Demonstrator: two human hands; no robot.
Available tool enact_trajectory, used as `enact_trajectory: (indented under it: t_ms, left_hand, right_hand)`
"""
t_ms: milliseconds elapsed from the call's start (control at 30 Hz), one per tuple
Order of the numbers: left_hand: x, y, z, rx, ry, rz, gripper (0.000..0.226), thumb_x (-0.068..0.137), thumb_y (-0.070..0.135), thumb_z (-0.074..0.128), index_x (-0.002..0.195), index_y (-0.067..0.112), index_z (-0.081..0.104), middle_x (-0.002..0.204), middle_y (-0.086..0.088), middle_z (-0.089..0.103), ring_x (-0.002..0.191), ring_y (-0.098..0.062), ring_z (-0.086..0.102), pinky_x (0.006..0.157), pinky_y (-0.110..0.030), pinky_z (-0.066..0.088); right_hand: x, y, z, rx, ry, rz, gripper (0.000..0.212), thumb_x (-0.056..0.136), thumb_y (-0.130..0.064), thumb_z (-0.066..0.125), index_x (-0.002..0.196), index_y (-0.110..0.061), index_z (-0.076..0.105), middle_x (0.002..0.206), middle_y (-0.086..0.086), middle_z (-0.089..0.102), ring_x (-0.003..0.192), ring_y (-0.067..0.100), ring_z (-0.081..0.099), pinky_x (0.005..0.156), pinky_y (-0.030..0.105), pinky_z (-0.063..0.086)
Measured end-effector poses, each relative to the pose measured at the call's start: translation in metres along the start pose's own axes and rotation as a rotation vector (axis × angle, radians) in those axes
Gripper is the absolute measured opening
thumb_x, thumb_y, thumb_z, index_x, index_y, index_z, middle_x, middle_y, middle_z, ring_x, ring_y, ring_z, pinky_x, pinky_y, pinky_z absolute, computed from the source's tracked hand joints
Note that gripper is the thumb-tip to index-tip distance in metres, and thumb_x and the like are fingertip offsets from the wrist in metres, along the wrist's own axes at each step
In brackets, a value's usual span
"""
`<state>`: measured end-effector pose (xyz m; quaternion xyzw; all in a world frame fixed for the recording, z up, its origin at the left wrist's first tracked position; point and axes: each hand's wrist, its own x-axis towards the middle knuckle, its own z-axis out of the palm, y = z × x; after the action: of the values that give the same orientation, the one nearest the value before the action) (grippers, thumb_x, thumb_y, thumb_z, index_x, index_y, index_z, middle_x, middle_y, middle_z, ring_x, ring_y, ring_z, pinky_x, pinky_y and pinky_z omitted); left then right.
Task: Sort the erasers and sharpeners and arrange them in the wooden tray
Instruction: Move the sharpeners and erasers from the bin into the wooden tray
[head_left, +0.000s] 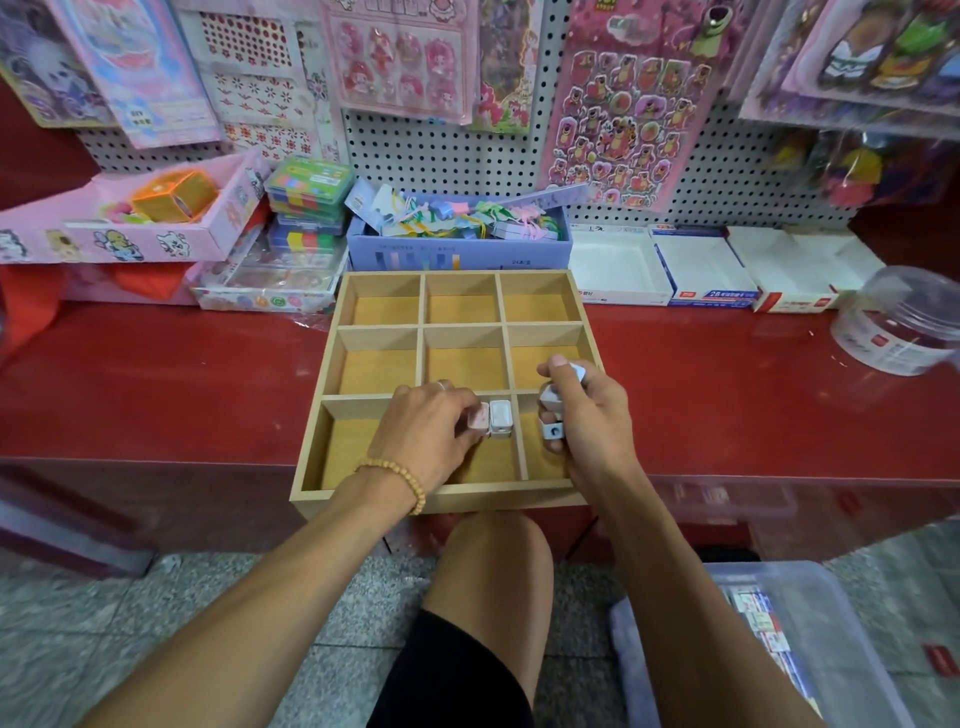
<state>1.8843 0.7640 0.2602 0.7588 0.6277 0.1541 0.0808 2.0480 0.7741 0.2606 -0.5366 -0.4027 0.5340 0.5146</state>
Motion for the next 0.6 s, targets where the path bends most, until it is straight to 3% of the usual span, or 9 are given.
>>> enact_trajectory:
  t_ms: [267,367,467,600]
  left_hand:
    - [0.003,-0.004,0.005,0.024,0.027,0.017,0.024,0.091,0.038,0.061,0.114,0.030,0.067,0.102,0.010,0.070,0.096,-0.011,0.062,0.094,-0.030,0.038]
    - [0.001,-0.005,0.003,-0.022,0.055,0.002,0.024,0.088,0.039,0.065,0.109,0.030,0.068,0.088,0.013,0.067,0.087,-0.009,0.060,0.092,-0.030,0.041]
    - [-0.003,0.001,-0.003,-0.227,0.123,0.007,0.019,0.081,0.033,0.071,0.099,0.026,0.071,0.079,0.016,0.061,0.075,-0.004,0.057,0.083,-0.030,0.050]
    - [-0.001,0.021,-0.008,-0.578,0.050,-0.028,0.030,0.074,0.041,0.079,0.096,0.022,0.071,0.081,0.015,0.068,0.069,-0.002,0.061,0.068,-0.020,0.053]
  right_hand:
    - [0.001,-0.002,-0.001,0.061,-0.020,0.021,0.023,0.102,-0.033,0.054,0.090,-0.018,0.067,0.065,-0.001,0.050,0.055,0.011,0.047,0.043,0.024,0.032]
    - [0.001,-0.004,-0.004,0.159,-0.058,0.060,0.025,0.103,-0.033,0.051,0.095,-0.013,0.064,0.062,-0.002,0.049,0.053,0.011,0.045,0.043,0.023,0.029]
    - [0.001,-0.006,-0.008,0.270,-0.111,0.105,0.026,0.103,-0.033,0.050,0.100,-0.010,0.062,0.066,-0.002,0.051,0.054,0.010,0.045,0.043,0.023,0.027]
    - [0.002,-0.006,-0.010,0.255,-0.192,0.102,0.029,0.102,-0.036,0.047,0.104,-0.011,0.062,0.073,0.001,0.053,0.056,0.010,0.048,0.045,0.024,0.030]
